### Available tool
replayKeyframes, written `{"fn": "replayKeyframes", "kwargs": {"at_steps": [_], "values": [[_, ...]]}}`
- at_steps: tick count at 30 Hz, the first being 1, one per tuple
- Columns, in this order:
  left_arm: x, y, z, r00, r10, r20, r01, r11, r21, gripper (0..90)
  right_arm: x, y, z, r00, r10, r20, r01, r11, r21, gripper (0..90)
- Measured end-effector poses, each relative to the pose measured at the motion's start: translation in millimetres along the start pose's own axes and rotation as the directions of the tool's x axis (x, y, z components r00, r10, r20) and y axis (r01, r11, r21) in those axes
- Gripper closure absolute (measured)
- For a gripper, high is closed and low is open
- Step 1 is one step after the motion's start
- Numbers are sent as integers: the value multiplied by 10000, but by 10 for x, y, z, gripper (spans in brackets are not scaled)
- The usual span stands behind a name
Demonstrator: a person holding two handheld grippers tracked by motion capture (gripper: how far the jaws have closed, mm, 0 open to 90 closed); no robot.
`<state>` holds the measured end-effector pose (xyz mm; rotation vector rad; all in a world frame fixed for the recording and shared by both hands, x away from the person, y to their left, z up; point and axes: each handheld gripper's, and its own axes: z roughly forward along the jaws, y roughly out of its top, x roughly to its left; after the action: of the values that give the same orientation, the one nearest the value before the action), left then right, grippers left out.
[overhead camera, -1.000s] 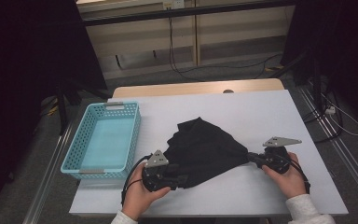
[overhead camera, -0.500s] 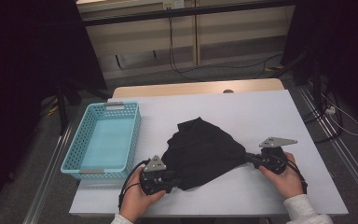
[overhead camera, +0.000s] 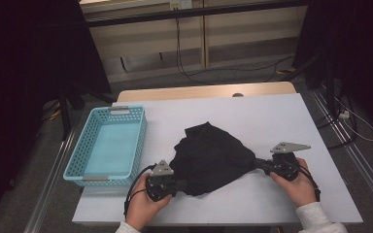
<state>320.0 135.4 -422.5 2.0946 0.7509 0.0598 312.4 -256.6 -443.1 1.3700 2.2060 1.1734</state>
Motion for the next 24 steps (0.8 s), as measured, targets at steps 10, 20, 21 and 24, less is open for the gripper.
{"fn": "replayKeyframes", "kwargs": {"at_steps": [10,20,21,24], "values": [[387,271,-145,9852,-1409,-974,1232,9779,-1691,884,-24,212,53,9981,465,-392,-489,9968,-630,885],[569,262,-146,9679,-2138,-1324,1872,9641,-1885,884,40,90,-19,9984,285,-480,-327,9955,-889,625],[565,262,-159,9682,-2131,-1308,1862,9636,-1918,884,37,66,-40,9982,252,-548,-301,9956,-892,583],[562,274,-198,9673,-2120,-1393,1820,9625,-2010,883,33,5,-66,9991,-229,-343,202,9969,-766,518]]}}
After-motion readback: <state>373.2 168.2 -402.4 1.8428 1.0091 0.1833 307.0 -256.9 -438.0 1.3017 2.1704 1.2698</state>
